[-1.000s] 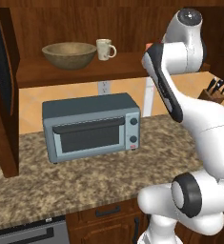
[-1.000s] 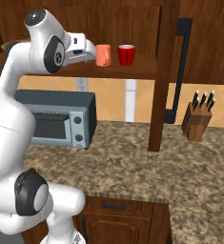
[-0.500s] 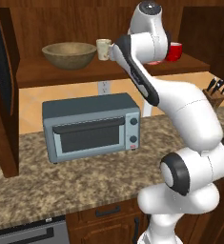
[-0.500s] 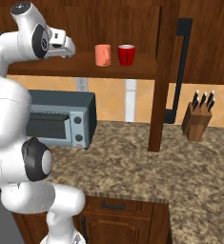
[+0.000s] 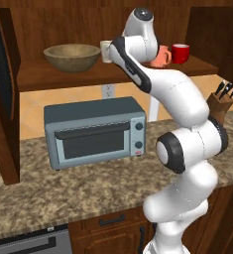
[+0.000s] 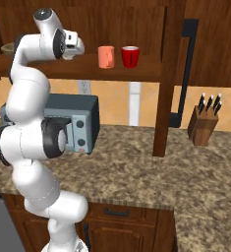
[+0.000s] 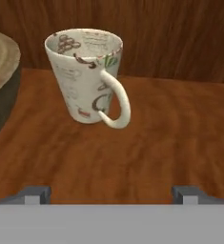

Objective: Gather all objects into one cabinet and sort the glasses and bowls to opposite sides.

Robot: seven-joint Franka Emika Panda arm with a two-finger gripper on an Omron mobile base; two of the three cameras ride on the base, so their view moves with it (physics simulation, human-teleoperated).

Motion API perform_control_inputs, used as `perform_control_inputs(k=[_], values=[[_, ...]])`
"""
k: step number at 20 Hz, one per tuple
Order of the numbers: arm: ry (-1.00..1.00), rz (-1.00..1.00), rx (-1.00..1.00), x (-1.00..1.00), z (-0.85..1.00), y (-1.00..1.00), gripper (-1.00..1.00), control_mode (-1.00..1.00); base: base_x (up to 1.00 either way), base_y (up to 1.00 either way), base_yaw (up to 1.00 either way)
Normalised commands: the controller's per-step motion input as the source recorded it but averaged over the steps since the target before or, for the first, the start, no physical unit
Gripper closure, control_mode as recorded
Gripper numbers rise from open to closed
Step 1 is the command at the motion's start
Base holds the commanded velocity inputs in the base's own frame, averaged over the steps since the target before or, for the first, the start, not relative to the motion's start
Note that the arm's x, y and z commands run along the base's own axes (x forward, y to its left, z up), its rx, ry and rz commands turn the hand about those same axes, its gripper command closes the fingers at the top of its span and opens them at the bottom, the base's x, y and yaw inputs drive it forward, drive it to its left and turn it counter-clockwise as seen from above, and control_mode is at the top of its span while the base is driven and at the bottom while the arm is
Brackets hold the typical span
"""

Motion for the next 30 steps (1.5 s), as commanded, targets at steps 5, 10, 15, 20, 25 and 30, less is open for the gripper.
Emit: perform_control_inputs(k=[5, 10, 15, 20, 25, 30], values=[[0.0, 0.15, 0.11, 0.82, -0.02, 0.0, -1.0, -1.0, 0.0, 0.0, 0.0], [0.0, 0.1, 0.04, 0.6, 0.0, 0.01, -1.0, -1.0, 0.0, 0.0, 0.0], [-0.01, 0.06, 0.0, 0.52, 0.0, 0.11, -1.0, -1.0, 0.0, 0.0, 0.0], [-0.05, 0.04, 0.0, 0.03, 0.0, 0.19, 1.0, -1.0, 0.0, 0.0, 0.0], [-0.03, 0.0, 0.0, -0.26, -0.01, 0.02, 1.0, -1.0, 0.0, 0.0, 0.0], [-0.09, 0.0, -0.02, -0.45, -0.07, -0.1, 1.0, -1.0, 0.0, 0.0, 0.0]])
